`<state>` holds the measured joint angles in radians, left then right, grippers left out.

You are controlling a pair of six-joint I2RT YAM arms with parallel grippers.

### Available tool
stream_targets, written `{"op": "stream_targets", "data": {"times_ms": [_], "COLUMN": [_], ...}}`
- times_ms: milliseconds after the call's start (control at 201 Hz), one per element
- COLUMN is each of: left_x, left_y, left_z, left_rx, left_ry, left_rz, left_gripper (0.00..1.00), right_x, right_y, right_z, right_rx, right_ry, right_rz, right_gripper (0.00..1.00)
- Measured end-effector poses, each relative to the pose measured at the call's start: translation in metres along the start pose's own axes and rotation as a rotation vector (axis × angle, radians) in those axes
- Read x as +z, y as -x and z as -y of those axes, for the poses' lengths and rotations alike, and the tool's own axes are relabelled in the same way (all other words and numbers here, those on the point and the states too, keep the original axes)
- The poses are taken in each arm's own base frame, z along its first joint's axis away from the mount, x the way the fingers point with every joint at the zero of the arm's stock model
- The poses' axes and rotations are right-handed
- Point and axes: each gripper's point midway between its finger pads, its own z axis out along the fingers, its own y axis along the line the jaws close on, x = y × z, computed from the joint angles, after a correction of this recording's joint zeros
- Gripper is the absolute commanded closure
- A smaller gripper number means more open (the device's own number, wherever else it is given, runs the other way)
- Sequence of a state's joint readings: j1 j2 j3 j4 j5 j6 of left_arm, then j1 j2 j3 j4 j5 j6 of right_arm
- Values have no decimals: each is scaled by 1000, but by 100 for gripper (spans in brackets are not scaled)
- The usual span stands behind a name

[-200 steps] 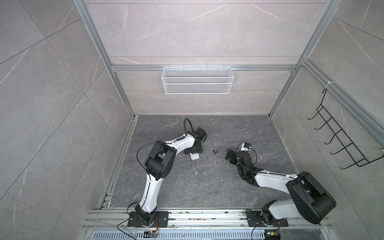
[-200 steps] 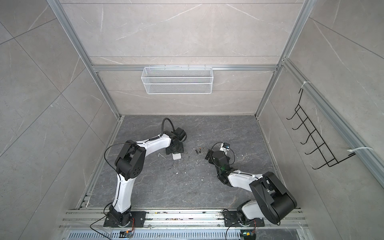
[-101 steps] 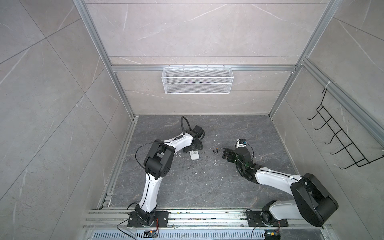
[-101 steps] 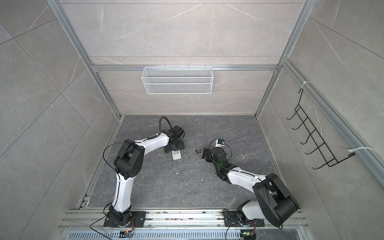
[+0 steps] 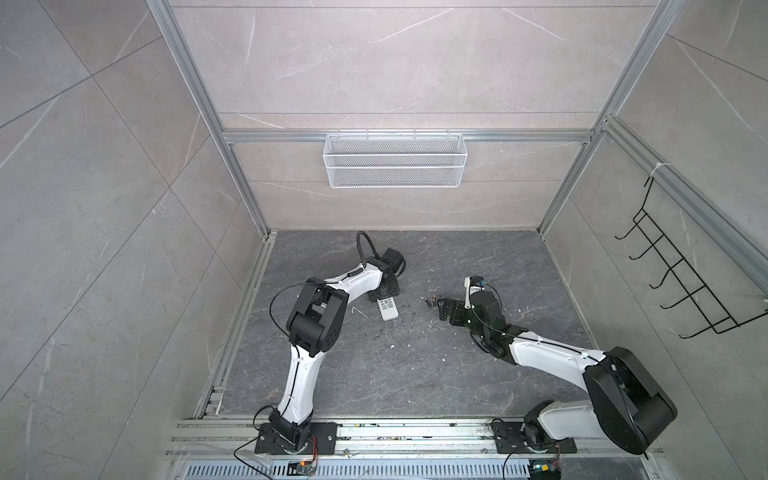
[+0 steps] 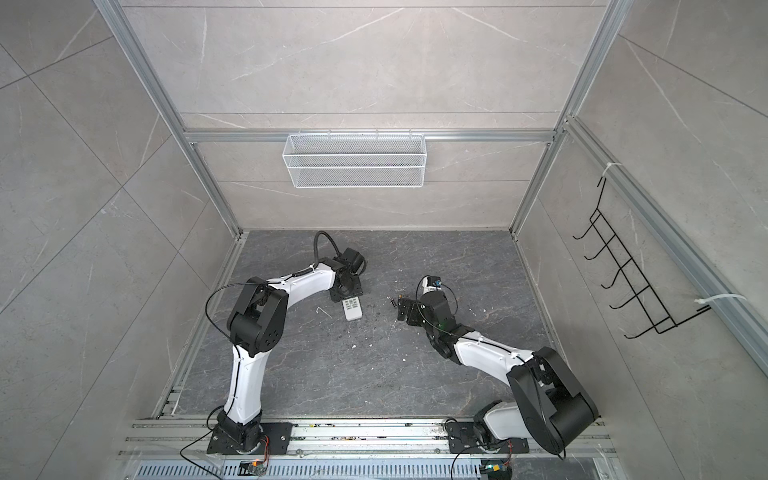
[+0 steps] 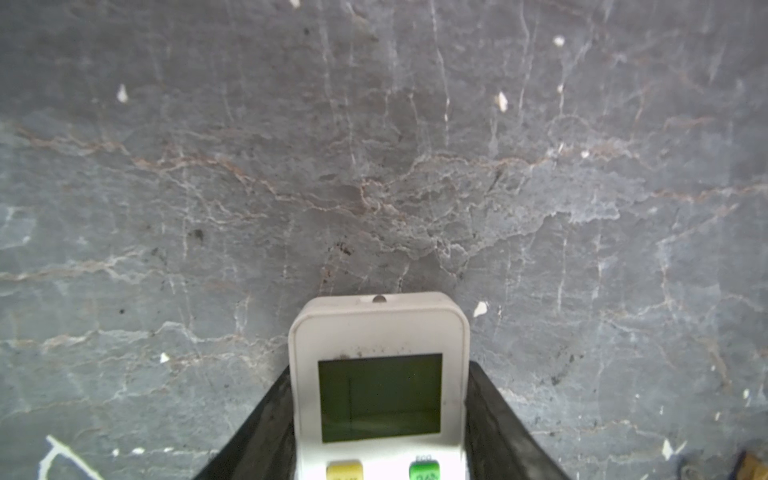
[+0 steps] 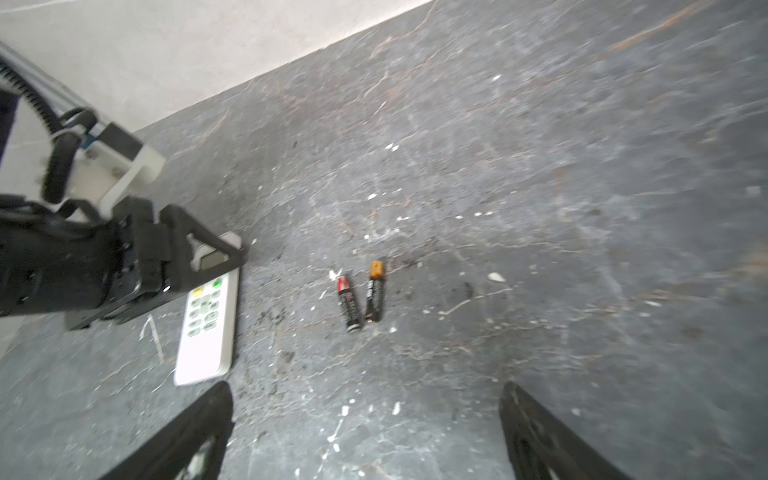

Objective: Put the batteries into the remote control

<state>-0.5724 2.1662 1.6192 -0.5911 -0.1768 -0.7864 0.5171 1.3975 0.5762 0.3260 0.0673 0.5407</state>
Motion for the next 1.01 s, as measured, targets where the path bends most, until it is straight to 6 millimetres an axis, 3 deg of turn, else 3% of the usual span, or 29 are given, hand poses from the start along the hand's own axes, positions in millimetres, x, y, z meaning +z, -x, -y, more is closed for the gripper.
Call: {"op": "stream_targets", "data": {"times_ms": [110,224,369,493,593,817,1011], "left_x": [-1,-6,-21,-39,-53,-80,-88], "left_y": [0,-8,-19,-16,-11,-1,3], "left_z": [4,12,42,70,80,64,47], "left_rx": [-4,-7,1,-3,-14,-104,-204], "left_ry": [-31,-123,-349,-551,-664,-894,-991], "left_rz": [5,-5,-35,-29,-12,30,20], "left_gripper": [64,64,65,65,65,68,69], "right_x": [8,12,15,17,14,0,-4], "right_y": [-7,-13,-7,-3,1,10,32], "right_z": [-13,-29,-41,-50,-55,-62,-81], "right_rx": [-7,10,131,213,236,242,323], "right_ry": [66,170,347,473,533,606,646], "right_rz": [-51,-111,-160,-186,-197,-216,-241], "right_gripper": [1,1,2,3,3,4,6]}}
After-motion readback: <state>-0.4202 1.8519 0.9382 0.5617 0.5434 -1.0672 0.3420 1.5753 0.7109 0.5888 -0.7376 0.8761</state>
